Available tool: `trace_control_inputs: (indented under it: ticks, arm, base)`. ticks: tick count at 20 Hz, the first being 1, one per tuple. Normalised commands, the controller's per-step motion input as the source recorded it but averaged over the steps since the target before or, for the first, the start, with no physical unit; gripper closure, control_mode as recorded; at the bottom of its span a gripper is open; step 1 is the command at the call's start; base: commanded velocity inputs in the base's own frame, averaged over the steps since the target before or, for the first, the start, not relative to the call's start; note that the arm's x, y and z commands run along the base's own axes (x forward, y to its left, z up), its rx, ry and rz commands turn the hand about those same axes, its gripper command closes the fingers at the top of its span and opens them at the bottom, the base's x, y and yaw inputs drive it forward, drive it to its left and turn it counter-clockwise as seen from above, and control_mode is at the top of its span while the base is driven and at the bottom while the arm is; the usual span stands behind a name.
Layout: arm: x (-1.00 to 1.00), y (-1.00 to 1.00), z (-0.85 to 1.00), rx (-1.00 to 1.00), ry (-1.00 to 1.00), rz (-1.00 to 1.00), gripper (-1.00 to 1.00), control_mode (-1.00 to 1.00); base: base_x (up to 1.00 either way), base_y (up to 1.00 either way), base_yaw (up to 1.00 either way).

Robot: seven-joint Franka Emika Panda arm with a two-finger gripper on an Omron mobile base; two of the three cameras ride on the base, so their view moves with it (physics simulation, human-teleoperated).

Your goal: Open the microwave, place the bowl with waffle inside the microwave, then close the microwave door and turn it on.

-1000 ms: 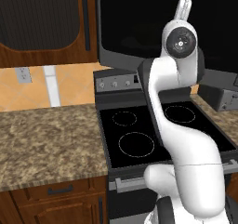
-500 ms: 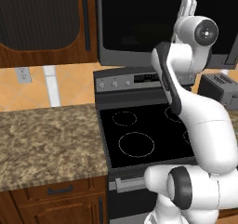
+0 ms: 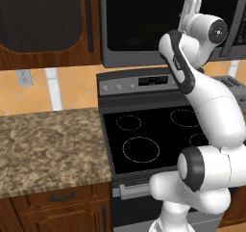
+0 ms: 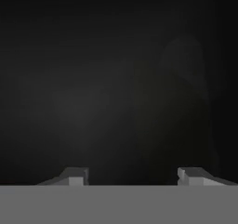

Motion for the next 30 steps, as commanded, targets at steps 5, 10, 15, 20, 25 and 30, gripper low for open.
trace_control_inputs:
  ticks: [5,10,15,20,25,30]
  arm:
    - [0.62,0.00,0.00,0.00,0.01,0.03,-1.00,-1.00]
    - [-0.38,-0.19,0.13,0.00,0.05,0.00,-1.00,-1.00]
    - [-0.95,-0.20,0.02,-0.10,0.05,0.03,-1.00,-1.00]
    - [-0.76,-0.03,0.00,-0.27,0.11,0.07,-1.00,-1.00]
    - [-0.42,0.00,0.02,-0.34,0.35,0.15,1.00,-1.00]
    - [-0.32,-0.04,0.00,-0.33,0.53,0.18,1.00,-1.00]
  base:
    - [0.00,0.00,0.00]
    - [0.00,0.00,0.00]
    - [0.00,0.00,0.00]
    - [0.00,0.00,0.00]
    - [0.00,0.00,0.00]
    - [0.00,0.00,0.00]
